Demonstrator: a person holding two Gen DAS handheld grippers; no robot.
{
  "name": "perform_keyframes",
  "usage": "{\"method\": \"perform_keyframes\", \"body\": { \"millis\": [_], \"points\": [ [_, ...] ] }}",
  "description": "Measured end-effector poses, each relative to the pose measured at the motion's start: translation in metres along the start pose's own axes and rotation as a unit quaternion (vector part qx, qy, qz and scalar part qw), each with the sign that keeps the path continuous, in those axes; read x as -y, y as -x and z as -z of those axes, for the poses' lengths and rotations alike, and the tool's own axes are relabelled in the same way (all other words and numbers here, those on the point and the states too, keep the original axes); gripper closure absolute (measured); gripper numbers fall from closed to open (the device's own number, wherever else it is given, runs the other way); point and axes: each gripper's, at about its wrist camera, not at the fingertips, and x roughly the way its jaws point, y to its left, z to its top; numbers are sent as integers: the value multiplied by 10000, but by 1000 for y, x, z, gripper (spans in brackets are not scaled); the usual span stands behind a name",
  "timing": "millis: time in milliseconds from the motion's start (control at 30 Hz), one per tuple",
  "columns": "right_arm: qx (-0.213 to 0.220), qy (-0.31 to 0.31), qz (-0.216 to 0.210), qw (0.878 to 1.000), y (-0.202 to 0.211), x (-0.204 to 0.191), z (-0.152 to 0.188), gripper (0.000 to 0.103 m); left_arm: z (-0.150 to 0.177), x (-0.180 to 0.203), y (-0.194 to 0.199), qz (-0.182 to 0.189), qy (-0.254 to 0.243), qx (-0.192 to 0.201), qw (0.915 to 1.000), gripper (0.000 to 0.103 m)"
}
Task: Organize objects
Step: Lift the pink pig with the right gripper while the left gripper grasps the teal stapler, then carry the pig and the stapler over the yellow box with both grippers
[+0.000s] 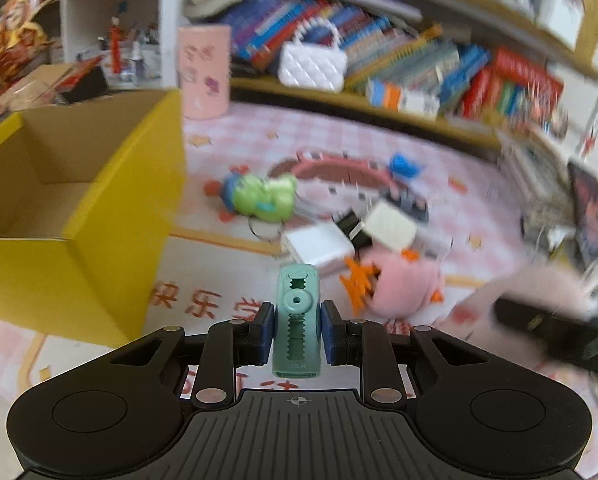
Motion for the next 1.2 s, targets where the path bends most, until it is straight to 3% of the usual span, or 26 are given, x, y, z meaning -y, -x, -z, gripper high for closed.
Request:
{"method": "perform_keyframes", "body": {
  "millis": [233,400,633,1000,1200],
  "points": [
    [-132,130,-133,9997,5,-39,12,38,4,-40,37,94,325,204,9992,80],
    [-132,14,-190,9997,14,-76,27,38,13,-73,61,251,175,308,9991,80],
    [-209,-238,-180,9993,30,-141,60,38,31,-133,97,186,-56,261,9995,80],
    [-184,-145,-223,9995,60,-240,124,37,61,-217,142,263,-126,225,9993,80],
    [-211,-81,-298,9993,68,-272,137,37,67,-249,158,243,-6,293,9993,80]
  ]
}}
